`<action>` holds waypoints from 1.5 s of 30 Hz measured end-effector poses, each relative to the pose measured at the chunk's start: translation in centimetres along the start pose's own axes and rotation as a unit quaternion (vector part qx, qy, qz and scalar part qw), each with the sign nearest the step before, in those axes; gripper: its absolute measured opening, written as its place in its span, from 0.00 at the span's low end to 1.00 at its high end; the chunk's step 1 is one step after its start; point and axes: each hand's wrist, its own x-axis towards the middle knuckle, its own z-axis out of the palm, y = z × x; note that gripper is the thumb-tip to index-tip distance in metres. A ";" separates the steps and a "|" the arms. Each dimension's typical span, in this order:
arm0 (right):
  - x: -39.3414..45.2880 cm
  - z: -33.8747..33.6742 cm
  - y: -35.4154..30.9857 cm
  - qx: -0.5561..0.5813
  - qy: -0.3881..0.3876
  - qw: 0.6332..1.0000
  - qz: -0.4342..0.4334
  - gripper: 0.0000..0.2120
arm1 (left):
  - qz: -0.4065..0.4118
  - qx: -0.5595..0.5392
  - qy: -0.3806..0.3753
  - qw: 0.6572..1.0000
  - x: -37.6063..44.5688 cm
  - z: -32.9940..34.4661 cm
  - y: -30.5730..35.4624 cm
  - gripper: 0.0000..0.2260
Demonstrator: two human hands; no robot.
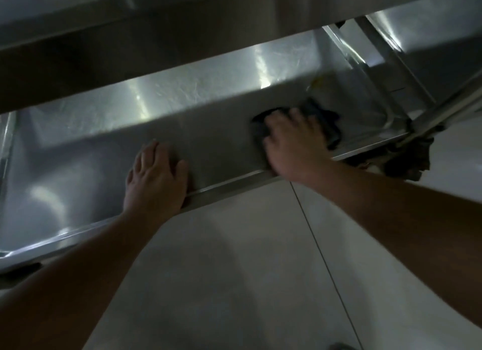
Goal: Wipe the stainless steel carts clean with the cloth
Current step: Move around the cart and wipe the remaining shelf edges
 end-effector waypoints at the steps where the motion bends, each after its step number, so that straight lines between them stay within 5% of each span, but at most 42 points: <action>1: -0.6 0.5 -2.1 -0.003 -0.018 0.997 -0.081 0.28 | -0.004 -0.013 -0.002 1.000 0.4 0.5 0.6 0.24; 4: -1.6 1.1 -3.9 0.014 -0.073 0.965 -0.253 0.29 | -0.011 -0.014 0.002 1.000 0.5 1.7 0.3 0.28; 6: -0.9 0.8 -1.7 0.013 -0.059 0.961 -0.271 0.29 | 0.001 -0.004 0.016 1.000 0.3 1.9 -0.5 0.28; 12: 5.4 -1.6 12.1 0.011 0.026 0.996 0.087 0.31 | 0.000 0.000 0.033 0.999 0.1 2.3 -0.6 0.31; 14: 6.8 -1.8 13.1 0.023 0.018 0.979 0.202 0.33 | 0.001 0.005 0.040 0.999 0.0 2.5 -0.6 0.31; 16: 6.9 -1.0 10.0 0.018 0.037 0.976 0.212 0.32 | 0.001 0.009 0.043 0.999 0.1 2.6 -0.6 0.32; 21: 3.9 1.4 -2.3 0.031 0.005 0.996 -0.084 0.29 | 0.005 0.012 0.048 0.999 0.1 2.6 -0.6 0.31; 24: 2.8 1.9 -5.1 0.040 -0.062 0.954 -0.291 0.28 | 0.003 0.006 0.048 0.999 0.2 2.3 -0.5 0.32; 26: 4.5 1.4 -3.9 0.026 -0.072 0.933 -0.350 0.28 | 0.000 0.005 0.050 0.999 0.3 2.2 -0.6 0.32; 28: 7.8 0.4 -1.4 0.011 -0.046 0.956 -0.290 0.28 | 0.001 0.002 0.051 0.999 0.2 2.2 -0.7 0.31; 31: 12.0 -0.6 3.5 0.023 0.032 0.998 -0.047 0.29 | 0.001 0.003 0.050 0.999 0.1 2.2 -0.6 0.32; 34: 13.0 -0.3 6.2 0.060 0.067 0.976 0.197 0.31 | -0.006 0.001 0.056 0.998 0.1 2.4 -0.5 0.32; 36: 13.0 -0.3 4.6 0.082 0.052 0.965 0.242 0.32 | -0.009 0.000 0.059 0.998 0.0 2.5 -0.3 0.32; 38: 12.2 -0.1 1.1 0.098 0.036 0.981 0.163 0.30 | -0.010 0.000 0.062 0.998 0.0 2.6 -0.3 0.32; 40: 10.2 0.9 -3.3 0.087 0.020 0.996 -0.009 0.28 | -0.010 0.000 0.065 0.998 0.1 2.8 -0.4 0.32; 43: 8.2 2.1 -7.7 0.086 -0.069 0.962 -0.251 0.26 | -0.014 -0.002 0.060 0.998 0.3 2.9 -0.5 0.32; 45: 10.0 0.9 -7.1 0.086 -0.106 0.943 -0.303 0.27 | -0.012 -0.004 0.054 0.998 0.3 2.9 -0.6 0.33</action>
